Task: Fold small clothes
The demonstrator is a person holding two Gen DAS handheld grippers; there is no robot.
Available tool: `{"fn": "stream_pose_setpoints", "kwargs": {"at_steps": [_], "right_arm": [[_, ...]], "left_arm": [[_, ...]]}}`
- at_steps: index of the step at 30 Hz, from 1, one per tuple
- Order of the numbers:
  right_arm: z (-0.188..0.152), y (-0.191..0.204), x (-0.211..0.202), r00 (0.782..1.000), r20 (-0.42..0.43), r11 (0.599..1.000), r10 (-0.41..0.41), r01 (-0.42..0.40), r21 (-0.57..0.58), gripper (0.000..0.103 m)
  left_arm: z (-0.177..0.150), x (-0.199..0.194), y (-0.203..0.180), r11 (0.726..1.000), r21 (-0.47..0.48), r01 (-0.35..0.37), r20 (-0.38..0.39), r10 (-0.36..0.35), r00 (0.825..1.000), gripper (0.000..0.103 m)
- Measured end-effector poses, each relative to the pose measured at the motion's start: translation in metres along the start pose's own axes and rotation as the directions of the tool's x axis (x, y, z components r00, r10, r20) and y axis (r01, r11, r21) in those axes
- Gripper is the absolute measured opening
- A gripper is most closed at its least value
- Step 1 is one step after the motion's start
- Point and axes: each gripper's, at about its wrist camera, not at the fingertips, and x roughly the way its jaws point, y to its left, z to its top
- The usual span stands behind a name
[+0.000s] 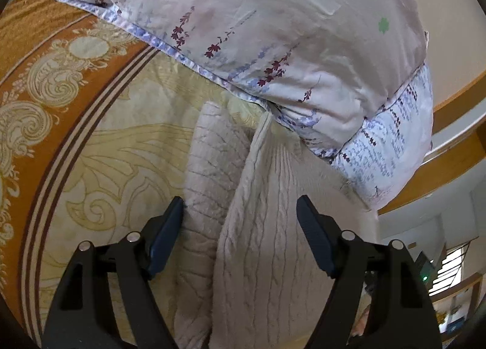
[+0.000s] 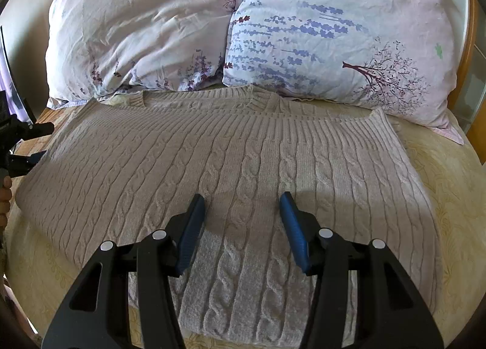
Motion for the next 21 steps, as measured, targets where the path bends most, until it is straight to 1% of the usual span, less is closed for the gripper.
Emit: {"fn": "stream_pose_setpoints", "kwargs": {"at_steps": [3,8,10,11,13,14,17,19,21], "right_arm": [[0.001,-0.001,0.001,1.0,0.003,1.0,-0.002,0.002,0.001,0.054],[0.001,-0.001,0.001,1.0,0.006,1.0,-0.004,0.004,0.001,0.054],[0.001,-0.001,0.001,1.0,0.008,1.0,-0.004,0.004,0.003,0.054],[0.001,-0.001,0.001,1.0,0.008,1.0,-0.004,0.004,0.002,0.054],[0.001,-0.001,0.001,1.0,0.008,1.0,-0.003,0.003,0.003,0.054],[0.001,-0.001,0.001,1.0,0.008,1.0,-0.001,0.001,0.003,0.054],[0.001,-0.002,0.0,1.0,0.008,1.0,0.002,-0.002,0.006,0.054],[0.001,-0.002,0.001,1.0,0.008,1.0,0.003,-0.003,0.007,0.054],[0.001,-0.001,0.0,1.0,0.008,1.0,0.002,-0.002,0.007,0.054]], "left_arm": [[0.0,0.002,-0.002,1.0,0.001,-0.001,0.004,0.001,1.0,0.074],[-0.001,0.006,-0.007,1.0,0.002,-0.024,0.012,0.024,1.0,0.066],[-0.002,0.008,-0.007,1.0,-0.01,-0.016,0.003,0.016,1.0,0.055],[-0.003,0.01,-0.007,1.0,-0.018,-0.01,-0.001,0.01,1.0,0.052],[-0.004,0.015,-0.009,1.0,-0.025,0.001,-0.017,-0.001,1.0,0.043],[-0.005,0.017,-0.01,1.0,-0.025,0.001,-0.022,-0.002,1.0,0.041],[-0.007,0.021,-0.012,0.999,-0.037,0.009,-0.029,-0.01,1.0,0.027],[-0.006,0.019,-0.011,0.997,-0.06,0.046,-0.024,-0.047,0.999,0.022],[-0.006,0.016,-0.015,0.995,-0.062,0.074,-0.013,-0.075,0.997,0.021]]}}
